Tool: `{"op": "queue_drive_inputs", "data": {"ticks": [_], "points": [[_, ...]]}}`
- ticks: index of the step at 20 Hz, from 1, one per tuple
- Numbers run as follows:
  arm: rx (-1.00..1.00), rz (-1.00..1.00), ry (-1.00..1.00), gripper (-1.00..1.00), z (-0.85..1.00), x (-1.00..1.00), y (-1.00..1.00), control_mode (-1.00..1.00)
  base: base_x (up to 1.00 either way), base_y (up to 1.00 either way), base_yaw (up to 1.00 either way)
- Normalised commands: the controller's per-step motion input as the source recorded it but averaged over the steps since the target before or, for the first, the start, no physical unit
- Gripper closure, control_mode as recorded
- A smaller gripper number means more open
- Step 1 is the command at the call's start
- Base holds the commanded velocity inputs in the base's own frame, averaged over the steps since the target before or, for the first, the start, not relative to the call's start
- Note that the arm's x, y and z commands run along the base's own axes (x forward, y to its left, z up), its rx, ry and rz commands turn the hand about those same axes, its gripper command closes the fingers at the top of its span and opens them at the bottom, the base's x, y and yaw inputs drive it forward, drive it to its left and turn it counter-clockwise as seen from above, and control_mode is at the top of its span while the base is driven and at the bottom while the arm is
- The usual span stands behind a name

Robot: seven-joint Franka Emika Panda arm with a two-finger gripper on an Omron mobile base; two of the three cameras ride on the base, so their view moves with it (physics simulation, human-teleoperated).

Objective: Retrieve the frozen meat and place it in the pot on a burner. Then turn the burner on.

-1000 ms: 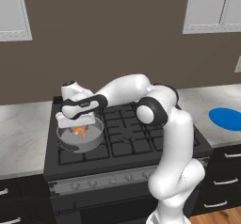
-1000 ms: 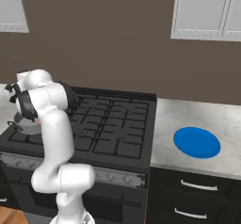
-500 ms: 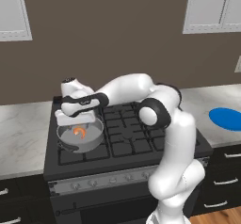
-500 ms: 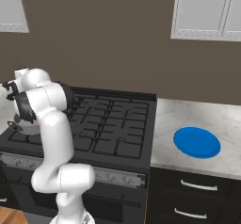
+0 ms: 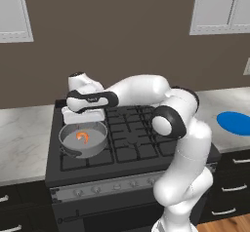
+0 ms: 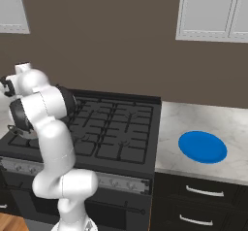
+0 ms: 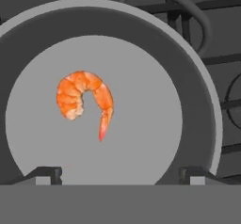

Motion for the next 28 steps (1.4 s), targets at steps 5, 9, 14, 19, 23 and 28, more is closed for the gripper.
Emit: {"op": "queue_drive_inputs", "data": {"ticks": [5, 9, 14, 19, 23, 28], "points": [[0.0, -0.02, -0.09, -1.0, 0.62, -0.75, -0.06, -1.0, 0.0, 0.0, 0.0], [0.0, 0.0, -0.06, -1.0, 0.66, -0.7, 0.0, -1.0, 0.0, 0.0, 0.0], [0.0, 0.0, -0.1, -1.0, 0.27, -0.96, 0.0, -1.0, 0.0, 0.0, 0.0], [0.0, 0.0, -0.12, -1.0, 0.09, -1.0, 0.0, -1.0, 0.0, 0.0, 0.0], [0.0, 0.0, -0.15, -1.0, 0.03, -1.0, -0.04, -1.0, 0.0, 0.0, 0.0], [0.0, 0.0, -0.35, -1.0, 0.02, -1.0, -0.05, -1.0, 0.0, 0.0, 0.0]]}}
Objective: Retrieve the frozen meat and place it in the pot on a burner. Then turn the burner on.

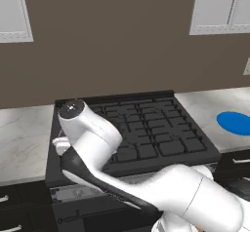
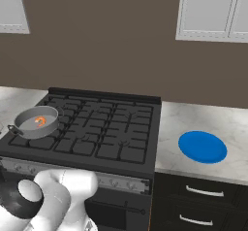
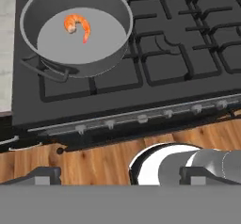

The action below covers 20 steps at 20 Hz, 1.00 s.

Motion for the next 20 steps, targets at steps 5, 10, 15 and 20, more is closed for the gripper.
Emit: {"op": "queue_drive_inputs", "data": {"ticks": [5, 10, 15, 20], "points": [[0.0, 0.0, -0.46, -1.0, 0.07, -0.95, 0.0, -1.0, 0.0, 0.0, 0.0], [0.0, 0.09, -0.41, -1.0, -0.01, -0.44, 0.0, -1.0, 0.0, 0.0, 0.0], [0.0, 0.15, -0.31, -1.0, -0.03, -0.32, 0.0, -1.0, 0.0, 0.0, 0.0], [0.0, 0.09, -0.15, -1.0, -0.04, -0.22, 0.0, -1.0, 0.0, 0.0, 0.0]]}}
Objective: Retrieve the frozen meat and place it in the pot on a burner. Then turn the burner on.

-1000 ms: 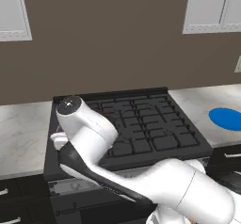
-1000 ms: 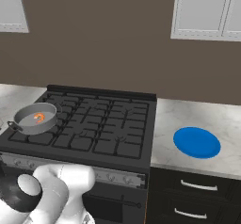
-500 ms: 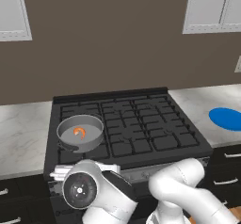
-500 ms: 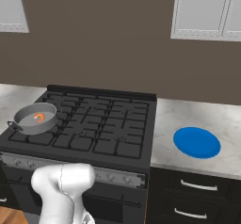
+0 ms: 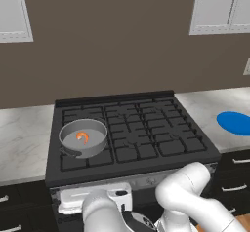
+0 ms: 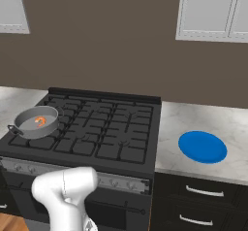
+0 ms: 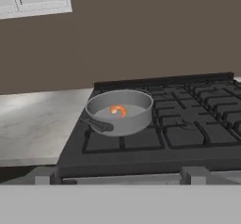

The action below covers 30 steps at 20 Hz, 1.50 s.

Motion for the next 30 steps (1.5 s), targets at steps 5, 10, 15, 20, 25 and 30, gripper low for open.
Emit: {"op": "queue_drive_inputs", "data": {"ticks": [5, 10, 15, 20, 25, 30], "points": [[-0.02, 0.02, -0.07, -1.0, -0.33, 0.0, -0.01, -1.0, 0.0, 0.0, 0.0], [0.0, 0.0, 0.0, -1.0, -0.3, 0.0, 0.0, -1.0, 0.0, 0.0, 0.0], [-0.03, 0.0, -0.01, -1.0, -0.45, 0.0, 0.0, -1.0, 0.0, 0.0, 0.0], [-0.04, 0.0, 0.0, -1.0, -0.54, 0.0, 0.0, -1.0, 0.0, 0.0, 0.0], [-0.05, -0.01, 0.0, -1.0, -0.55, 0.0, 0.0, -1.0, 0.0, 0.0, 0.0], [-0.1, -0.02, 0.0, -1.0, -0.32, 0.0, 0.0, -1.0, 0.0, 0.0, 0.0]]}}
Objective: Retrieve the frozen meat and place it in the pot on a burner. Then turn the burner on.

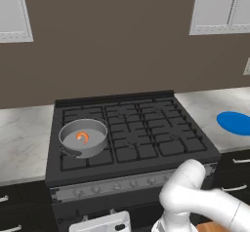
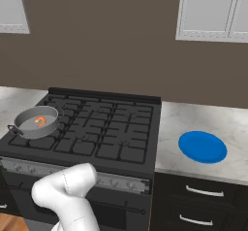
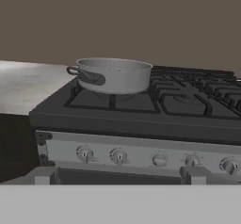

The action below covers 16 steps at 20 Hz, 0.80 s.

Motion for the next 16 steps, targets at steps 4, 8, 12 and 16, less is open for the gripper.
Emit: {"op": "queue_drive_inputs", "data": {"ticks": [4, 8, 12, 16], "points": [[-0.07, -0.01, -0.01, -1.0, -0.33, 0.04, 0.0, -1.0, 0.0, 0.0, 0.0], [0.0, 0.0, -0.03, -1.0, -0.02, 0.01, 0.01, -1.0, 0.0, 0.0, 0.0], [0.0, -0.04, -0.06, -1.0, -0.08, 0.06, 0.14, -1.0, 0.0, 0.0, 0.0], [0.0, -0.04, -0.05, -1.0, -0.09, 0.0, 0.16, -1.0, 0.0, 0.0, 0.0]]}}
